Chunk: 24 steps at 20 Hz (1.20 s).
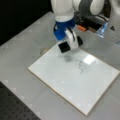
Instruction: Erasing curve lines
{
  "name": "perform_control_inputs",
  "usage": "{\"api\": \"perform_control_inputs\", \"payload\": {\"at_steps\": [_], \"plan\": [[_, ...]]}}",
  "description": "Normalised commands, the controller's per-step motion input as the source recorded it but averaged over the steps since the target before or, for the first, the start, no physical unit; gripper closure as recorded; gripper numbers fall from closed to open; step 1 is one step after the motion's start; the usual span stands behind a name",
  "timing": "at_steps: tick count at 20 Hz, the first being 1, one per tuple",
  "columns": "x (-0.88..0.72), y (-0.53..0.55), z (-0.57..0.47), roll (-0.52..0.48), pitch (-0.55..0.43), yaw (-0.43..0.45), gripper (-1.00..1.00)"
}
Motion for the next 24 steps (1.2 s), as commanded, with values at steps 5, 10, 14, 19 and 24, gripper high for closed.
{"api": "perform_control_inputs", "payload": {"at_steps": [5,10,14,19,24], "plan": [[-0.26,0.33,-0.20,-0.016,-0.309,-0.265,1.00],[-0.26,0.23,-0.28,0.030,-0.255,-0.227,1.00],[-0.21,0.13,-0.27,0.089,-0.222,-0.179,1.00],[-0.11,0.10,-0.31,0.073,-0.212,-0.123,1.00],[-0.05,0.14,-0.28,0.064,-0.203,-0.098,1.00]]}}
